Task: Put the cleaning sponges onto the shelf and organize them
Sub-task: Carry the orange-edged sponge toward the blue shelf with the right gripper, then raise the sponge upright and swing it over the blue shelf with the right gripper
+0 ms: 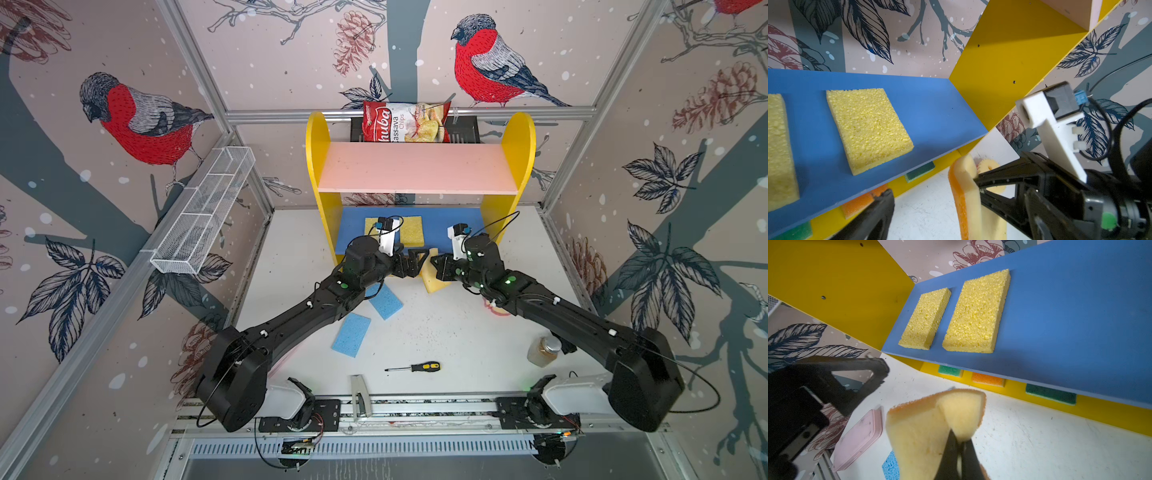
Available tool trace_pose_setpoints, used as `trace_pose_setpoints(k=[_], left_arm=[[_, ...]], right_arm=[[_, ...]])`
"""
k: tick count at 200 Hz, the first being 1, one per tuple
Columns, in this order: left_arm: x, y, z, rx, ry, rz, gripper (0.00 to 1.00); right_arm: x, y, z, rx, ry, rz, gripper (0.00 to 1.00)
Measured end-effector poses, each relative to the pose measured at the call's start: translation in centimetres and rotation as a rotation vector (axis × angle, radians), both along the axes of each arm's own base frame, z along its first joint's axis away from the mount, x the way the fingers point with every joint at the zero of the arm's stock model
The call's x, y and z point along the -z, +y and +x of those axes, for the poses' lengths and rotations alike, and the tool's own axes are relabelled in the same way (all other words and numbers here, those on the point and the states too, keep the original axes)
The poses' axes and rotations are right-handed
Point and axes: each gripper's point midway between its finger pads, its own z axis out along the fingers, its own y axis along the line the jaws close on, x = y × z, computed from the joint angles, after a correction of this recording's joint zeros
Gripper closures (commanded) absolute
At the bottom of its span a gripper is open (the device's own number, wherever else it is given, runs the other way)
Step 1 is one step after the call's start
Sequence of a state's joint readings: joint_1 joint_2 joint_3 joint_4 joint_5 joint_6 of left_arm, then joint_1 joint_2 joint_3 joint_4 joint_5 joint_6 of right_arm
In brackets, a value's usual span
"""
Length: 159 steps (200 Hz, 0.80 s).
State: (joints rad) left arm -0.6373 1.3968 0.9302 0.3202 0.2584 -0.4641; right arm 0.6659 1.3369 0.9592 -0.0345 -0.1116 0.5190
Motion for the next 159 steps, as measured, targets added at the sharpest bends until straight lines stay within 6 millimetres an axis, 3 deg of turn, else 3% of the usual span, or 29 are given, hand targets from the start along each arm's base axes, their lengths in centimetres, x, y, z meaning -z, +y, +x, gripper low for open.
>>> trace_pose_setpoints(k=[13,56,87,129,159], left_arm=[[0.4,-0.4,0.0,0.009,0.008,0.005,0.03],[-0.1,-2.6,-0.5,0.059,-0.007,0.017,0.17],[-1.0,-3.9,-0.7,0.088,-0.037,0.02,0.41],[-0.8,-3.9,-0.4,0.074,-0.035,0.026,0.96],[-1.5,-4.1,-0.5,0.082,-0.045,0.014,1.0]], right_arm=[[-0.8,0.0,0.0,-0.006,-0.013,0.018,0.99],[-2.0,0.3,-0.1,-0.025,-0.036,0.049,0.98],[-2.4,0.3,-0.6,-0.04,-0.041,0.065,0.98],[-3.3,-0.4,-1.3,-0.04,-0.068,0.088,0.96],[-4.0,-1.2,-1.6,-0.03,-0.099,0.118,0.81]])
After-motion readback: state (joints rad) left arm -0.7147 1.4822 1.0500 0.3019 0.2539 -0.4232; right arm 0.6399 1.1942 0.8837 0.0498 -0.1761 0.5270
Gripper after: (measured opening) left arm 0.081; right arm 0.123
